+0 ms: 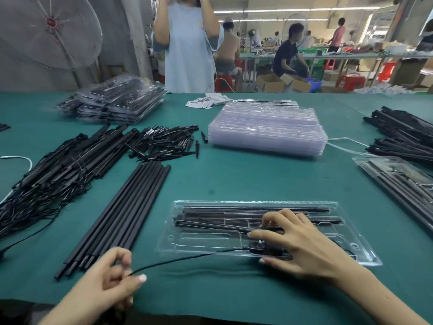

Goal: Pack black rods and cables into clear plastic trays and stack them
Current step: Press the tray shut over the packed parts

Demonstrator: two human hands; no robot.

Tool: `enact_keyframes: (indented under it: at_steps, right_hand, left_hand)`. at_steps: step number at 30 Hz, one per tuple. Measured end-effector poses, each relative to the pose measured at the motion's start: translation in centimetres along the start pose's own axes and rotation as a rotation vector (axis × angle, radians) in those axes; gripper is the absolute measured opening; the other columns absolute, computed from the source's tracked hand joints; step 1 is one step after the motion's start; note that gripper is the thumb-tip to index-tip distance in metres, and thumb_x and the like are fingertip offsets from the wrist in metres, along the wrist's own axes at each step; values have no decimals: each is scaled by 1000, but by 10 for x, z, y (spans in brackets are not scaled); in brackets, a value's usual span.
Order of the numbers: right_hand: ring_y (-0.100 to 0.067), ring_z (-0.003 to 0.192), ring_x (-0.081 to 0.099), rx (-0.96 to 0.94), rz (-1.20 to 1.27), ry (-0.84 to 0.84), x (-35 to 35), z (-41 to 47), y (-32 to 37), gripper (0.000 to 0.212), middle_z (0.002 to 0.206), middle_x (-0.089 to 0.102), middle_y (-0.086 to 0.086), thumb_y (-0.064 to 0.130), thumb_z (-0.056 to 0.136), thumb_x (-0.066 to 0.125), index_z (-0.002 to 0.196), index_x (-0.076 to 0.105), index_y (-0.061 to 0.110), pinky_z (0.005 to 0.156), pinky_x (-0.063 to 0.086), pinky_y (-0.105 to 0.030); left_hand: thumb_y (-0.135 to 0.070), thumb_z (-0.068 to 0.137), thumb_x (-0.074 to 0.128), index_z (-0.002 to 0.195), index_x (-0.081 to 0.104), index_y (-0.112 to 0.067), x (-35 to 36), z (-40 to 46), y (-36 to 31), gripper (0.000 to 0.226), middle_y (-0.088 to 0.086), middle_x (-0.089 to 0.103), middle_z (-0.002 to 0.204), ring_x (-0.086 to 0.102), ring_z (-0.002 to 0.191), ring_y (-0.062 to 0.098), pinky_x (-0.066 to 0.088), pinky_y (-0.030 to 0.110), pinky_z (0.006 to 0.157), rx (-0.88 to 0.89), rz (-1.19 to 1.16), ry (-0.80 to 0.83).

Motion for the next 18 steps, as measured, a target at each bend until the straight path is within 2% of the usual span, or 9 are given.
enact_keyframes:
  at_steps: [4, 7, 9, 12, 15, 18]
  right_hand:
    - [-18, 92, 59, -8, -16, -6, -3, -6, -5, 45, 107, 60, 0, 62, 87, 43, 118, 63, 36, 72, 52, -33]
    - [-20, 91, 60, -14, -9, -19, -5, -9, -6, 46, 106, 61, -1, 62, 88, 43, 117, 64, 34, 72, 52, -34]
    - [-21, 91, 61, -10, -15, -22, -6, -11, -9, 46, 106, 61, -2, 61, 88, 43, 117, 65, 33, 72, 53, -35]
    - [-21, 91, 61, -12, -28, -25, -7, -14, -13, 46, 107, 61, -3, 59, 89, 43, 118, 65, 32, 71, 53, -36]
    - [-21, 93, 61, -6, -51, -26, -6, -18, -16, 44, 107, 61, -4, 58, 89, 44, 118, 64, 32, 73, 53, -36]
    - [-22, 91, 61, 8, -76, -36, -6, -19, -16, 42, 107, 61, -7, 56, 88, 44, 117, 65, 34, 74, 53, -35]
  left_hand:
    - [-4, 74, 64, 94, 36, 2, -9, 12, -12, 35, 10, 40, 49, 35, 32, 14, 29, 15, 35, 0, -55, 20]
    - [-4, 82, 66, 98, 37, -1, -7, 24, -19, 33, 4, 45, 50, 30, 32, 13, 26, 16, 34, 26, 53, -45]
    - [-11, 85, 67, 97, 40, -9, -5, 34, -26, 30, 0, 51, 51, 35, 34, 10, 31, 19, 40, 91, 233, -110]
    - [-23, 84, 69, 87, 38, -26, 3, 50, -42, 31, -6, 62, 57, 45, 42, 2, 36, 26, 53, 226, 623, -232]
    - [-26, 86, 68, 84, 33, -28, 17, 66, -49, 34, -5, 63, 61, 52, 57, 5, 43, 32, 61, 307, 774, -276]
    - [-29, 90, 62, 91, 33, -27, 27, 80, -51, 29, -7, 59, 66, 53, 64, 11, 36, 30, 54, 341, 888, -322]
Point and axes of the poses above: each hand's wrist, its own z-axis towards the middle knuckle, its own x-axis out of the palm, y = z × x, the point moved 2 cm from there along z, towards the middle knuckle
